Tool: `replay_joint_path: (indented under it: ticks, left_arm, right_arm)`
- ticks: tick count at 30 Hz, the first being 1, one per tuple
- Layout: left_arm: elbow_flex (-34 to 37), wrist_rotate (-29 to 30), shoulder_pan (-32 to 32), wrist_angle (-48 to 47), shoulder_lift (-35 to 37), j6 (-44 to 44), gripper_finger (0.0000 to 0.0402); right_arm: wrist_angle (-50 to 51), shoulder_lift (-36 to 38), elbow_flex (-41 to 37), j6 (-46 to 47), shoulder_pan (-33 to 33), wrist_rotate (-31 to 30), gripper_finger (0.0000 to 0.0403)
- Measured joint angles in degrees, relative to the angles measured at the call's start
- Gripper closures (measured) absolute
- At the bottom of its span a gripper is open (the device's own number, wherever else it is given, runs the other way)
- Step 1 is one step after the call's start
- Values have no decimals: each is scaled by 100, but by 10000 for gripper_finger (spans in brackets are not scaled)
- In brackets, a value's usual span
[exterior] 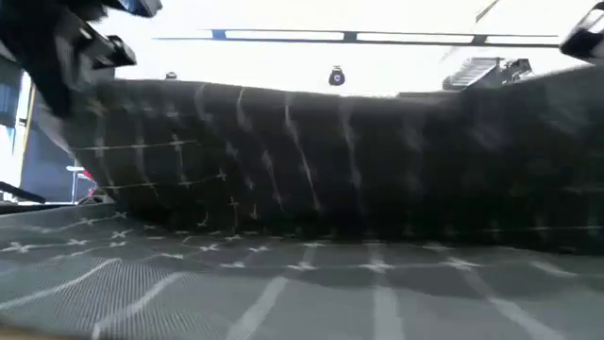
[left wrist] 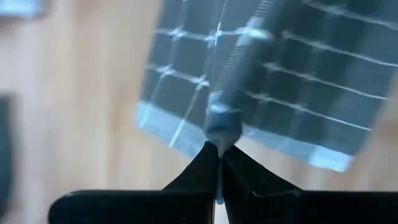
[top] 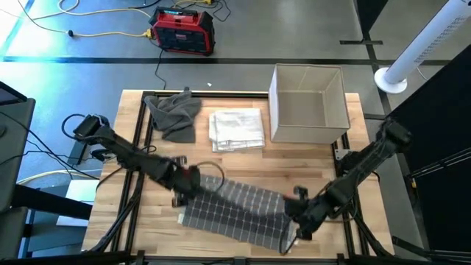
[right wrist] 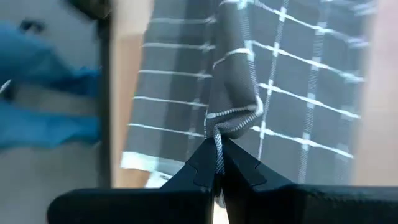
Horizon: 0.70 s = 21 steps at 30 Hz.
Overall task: Fold towel
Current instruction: Fold the gray patterned towel
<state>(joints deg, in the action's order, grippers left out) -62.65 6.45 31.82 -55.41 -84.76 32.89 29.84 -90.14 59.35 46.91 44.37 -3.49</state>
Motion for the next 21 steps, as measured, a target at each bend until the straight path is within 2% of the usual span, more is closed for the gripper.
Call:
replay_joint_path:
  ticks: [4,9,16,21]
  left_arm:
    - [191,-246,428,763,-2,-18,401]
    - [225,-611,633,1284,-107,-56,401]
    - [225,-1159,708,2370,-205,3,401]
    - [225,-1446,891,2777,-543,138,401]
  right_arm:
    - [-442,-406,-2,-67,62,784,403]
    - [-572,-621,-4,-64,110,1632,403]
    - [-699,-599,-5,-81,218,2121,403]
    - [-827,-598,-4,-95,400,2151,403]
